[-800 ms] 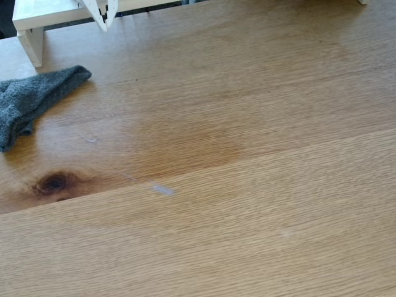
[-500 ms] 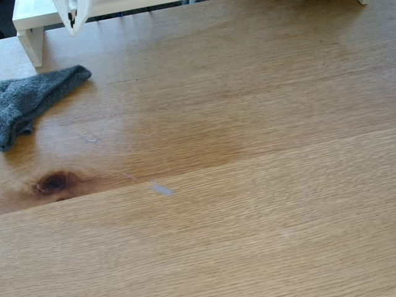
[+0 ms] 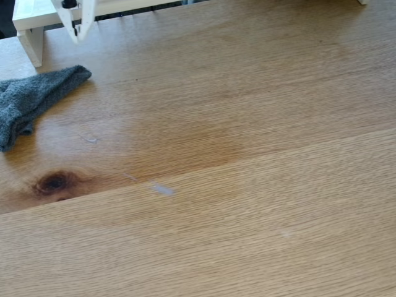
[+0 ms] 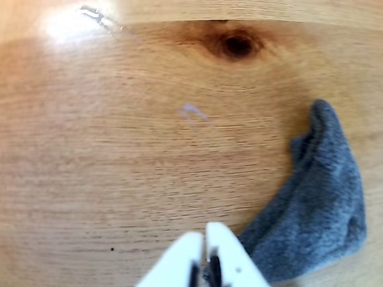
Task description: Clean the area in front of the robot
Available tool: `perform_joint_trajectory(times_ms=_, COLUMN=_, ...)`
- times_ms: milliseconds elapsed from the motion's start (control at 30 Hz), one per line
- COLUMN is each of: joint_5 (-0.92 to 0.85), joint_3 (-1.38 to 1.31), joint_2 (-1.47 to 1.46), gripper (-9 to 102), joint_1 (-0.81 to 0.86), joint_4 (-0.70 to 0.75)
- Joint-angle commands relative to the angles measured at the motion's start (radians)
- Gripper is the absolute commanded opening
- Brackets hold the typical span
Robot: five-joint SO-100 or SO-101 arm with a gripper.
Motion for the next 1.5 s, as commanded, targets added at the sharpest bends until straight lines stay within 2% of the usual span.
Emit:
perform_joint_trajectory(times_ms=0, joint_5=-0.003, joint_3=-0.133, joint_2=-0.212, gripper=15, joint_1=-0.041, joint_4=-0.163)
perform_joint_trajectory(times_ms=100, joint_5=0.006, joint_3=-0.298, joint_2=-0.459, gripper=24, joint_1=0.028, joint_4=-0.265)
perform_joint_trajectory(times_ms=200, joint_5=0.014, joint_3=-0.459, joint_2=-0.687, gripper=30, joint_1=0.167, joint_4=-0.331)
perform_joint_trajectory(times_ms=467, joint_5=-0.023, joint_3=-0.744, joint_2=-1.068, gripper=37, joint_1=0.541, joint_4=-0.367)
perform_joint_trajectory(times_ms=667, joint_5=-0.212, joint_3=-0.844, joint_2=-1.374, gripper=42, joint_1=0.742, joint_4=-0.463)
perform_joint_trajectory(times_ms=900, joint_5=-0.472, joint_3=-0.879, joint_2=-1.698, gripper=42, joint_1=0.81, joint_4=-0.629)
perform_joint_trajectory(times_ms=1033, joint_5=-0.554, joint_3=-0.881, joint_2=-1.807, gripper=37, joint_1=0.81, joint_4=-0.733)
perform_joint_trajectory(times_ms=1200, joint_5=-0.607, joint_3=-0.881, joint_2=-1.864, gripper=21, joint_1=0.815, joint_4=-0.778)
perform_joint_trajectory(times_ms=1367, joint_5=-0.555, joint_3=-0.864, joint_2=-1.767, gripper=1, joint_1=0.792, joint_4=-0.735)
perform_joint_trajectory(times_ms=1467, joint_5=-0.449, joint_3=-0.864, joint_2=-1.623, gripper=0, joint_1=0.727, joint_4=-0.614)
